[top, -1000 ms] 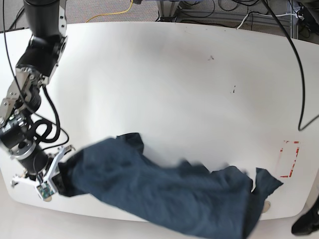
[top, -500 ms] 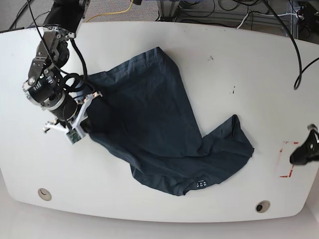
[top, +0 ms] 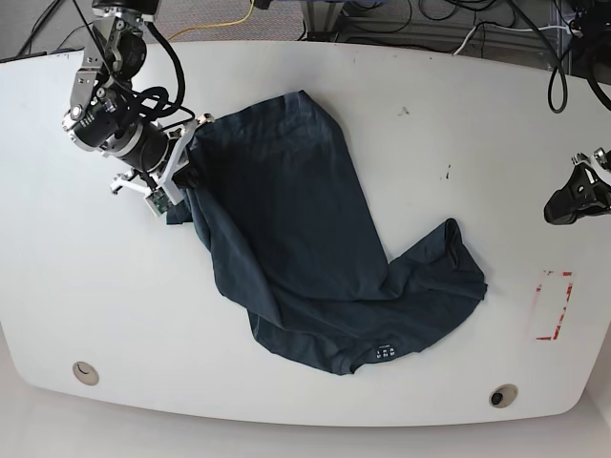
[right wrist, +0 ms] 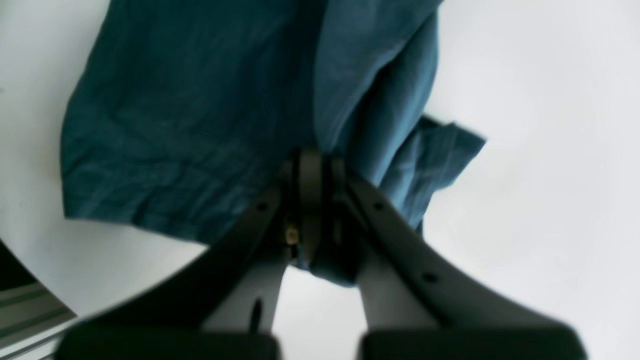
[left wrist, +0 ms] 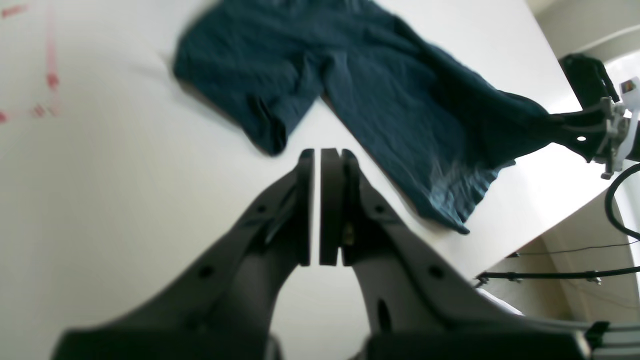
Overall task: Layout the t-shirt on the table in an organized manner, then fold the t-shirt properly
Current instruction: 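Lay the shirt down, release with the left gripper and pull it back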
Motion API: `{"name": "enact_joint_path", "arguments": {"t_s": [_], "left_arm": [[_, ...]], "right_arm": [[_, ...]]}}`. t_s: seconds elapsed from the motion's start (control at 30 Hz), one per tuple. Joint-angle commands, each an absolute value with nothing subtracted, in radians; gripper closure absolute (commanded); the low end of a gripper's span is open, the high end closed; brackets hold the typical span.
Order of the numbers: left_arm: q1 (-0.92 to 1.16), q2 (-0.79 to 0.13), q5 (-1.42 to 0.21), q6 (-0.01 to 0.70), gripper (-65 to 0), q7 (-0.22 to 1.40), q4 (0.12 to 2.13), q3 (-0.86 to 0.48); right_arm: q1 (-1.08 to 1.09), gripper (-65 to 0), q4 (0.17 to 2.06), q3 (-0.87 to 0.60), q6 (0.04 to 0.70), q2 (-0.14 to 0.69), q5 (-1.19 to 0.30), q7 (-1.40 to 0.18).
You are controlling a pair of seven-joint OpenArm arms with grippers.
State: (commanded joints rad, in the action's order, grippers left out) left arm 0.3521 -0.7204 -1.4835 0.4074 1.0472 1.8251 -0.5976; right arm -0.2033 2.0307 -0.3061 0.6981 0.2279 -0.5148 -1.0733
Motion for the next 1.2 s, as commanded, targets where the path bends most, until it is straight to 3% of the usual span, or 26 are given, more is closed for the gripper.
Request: {"name": "enact_joint_path", "arguments": {"t_s": [0.5, 0.77, 0.9, 1.03, 1.2], "left_arm": [[0.366, -0.581, -1.423, 0.406, 0.0, 1.047, 1.848, -0.452], [0.305, -0.57, -1.38, 0.406, 0.0, 1.047, 1.844, -0.305], [0.283, -0.555, -1.354, 0.406, 0.0, 1.047, 1.844, -0.24], [0.278, -0.549, -1.331, 0.406, -0.6, 1.047, 1.844, -0.197], [0.255, -0.513, -1.328, 0.406, -20.1, 1.047, 1.844, -0.165]], "right_arm": [[-0.17, 0.0, 2.025, -0.395, 0.698, 0.249, -0.351, -1.049], [-0.171, -1.1, 2.025, -0.395, 0.698, 0.249, -0.271, -1.049], [-0.174, -10.5, 2.025, -0.395, 0.698, 0.243, -0.252, -1.049], [-0.188, -26.6, 2.025, -0.397, 0.698, 0.242, -0.246, -1.049], [-0.193, -46.3, 2.025, -0.397, 0.698, 0.242, -0.246, -1.049]]}}
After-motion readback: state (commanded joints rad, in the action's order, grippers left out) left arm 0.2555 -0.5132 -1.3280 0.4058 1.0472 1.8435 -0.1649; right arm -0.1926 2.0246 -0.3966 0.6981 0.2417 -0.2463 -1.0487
